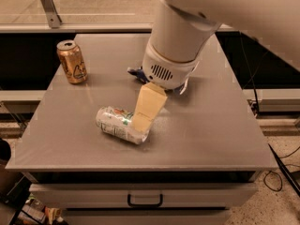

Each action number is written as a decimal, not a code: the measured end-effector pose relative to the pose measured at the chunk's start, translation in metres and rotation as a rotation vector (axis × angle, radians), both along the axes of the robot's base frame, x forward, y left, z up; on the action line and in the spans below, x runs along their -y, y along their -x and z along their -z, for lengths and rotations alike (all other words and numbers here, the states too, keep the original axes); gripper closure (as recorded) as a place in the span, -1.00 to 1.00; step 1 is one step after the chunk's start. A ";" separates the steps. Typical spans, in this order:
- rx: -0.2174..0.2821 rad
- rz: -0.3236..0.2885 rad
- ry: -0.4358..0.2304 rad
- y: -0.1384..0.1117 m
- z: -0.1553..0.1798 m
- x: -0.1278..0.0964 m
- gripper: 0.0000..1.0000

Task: Place 7up can upright

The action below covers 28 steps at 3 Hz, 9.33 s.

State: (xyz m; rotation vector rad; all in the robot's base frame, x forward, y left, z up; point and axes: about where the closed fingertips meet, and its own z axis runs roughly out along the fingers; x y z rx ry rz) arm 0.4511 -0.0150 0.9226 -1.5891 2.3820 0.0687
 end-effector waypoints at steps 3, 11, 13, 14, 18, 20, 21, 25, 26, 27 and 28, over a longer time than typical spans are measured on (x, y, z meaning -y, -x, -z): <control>-0.015 -0.002 0.116 -0.002 0.024 -0.043 -1.00; -0.055 0.062 0.087 -0.012 0.069 -0.068 -1.00; -0.045 0.063 0.085 -0.010 0.065 -0.067 -0.16; -0.040 0.063 0.084 -0.010 0.064 -0.067 0.27; 0.007 0.038 0.054 -0.013 0.043 -0.064 1.00; 0.095 -0.025 -0.104 -0.032 -0.008 -0.056 1.00; 0.150 -0.092 -0.279 -0.040 -0.021 -0.058 1.00; 0.325 -0.117 -0.749 -0.033 -0.012 -0.055 1.00; 0.338 -0.103 -0.834 -0.036 -0.003 -0.047 1.00; 0.357 -0.115 -0.908 -0.039 0.005 -0.046 1.00; 0.386 -0.134 -0.945 -0.035 0.005 -0.053 1.00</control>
Offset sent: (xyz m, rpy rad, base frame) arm -0.0047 0.0427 -0.0247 -0.1200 0.0046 -0.0201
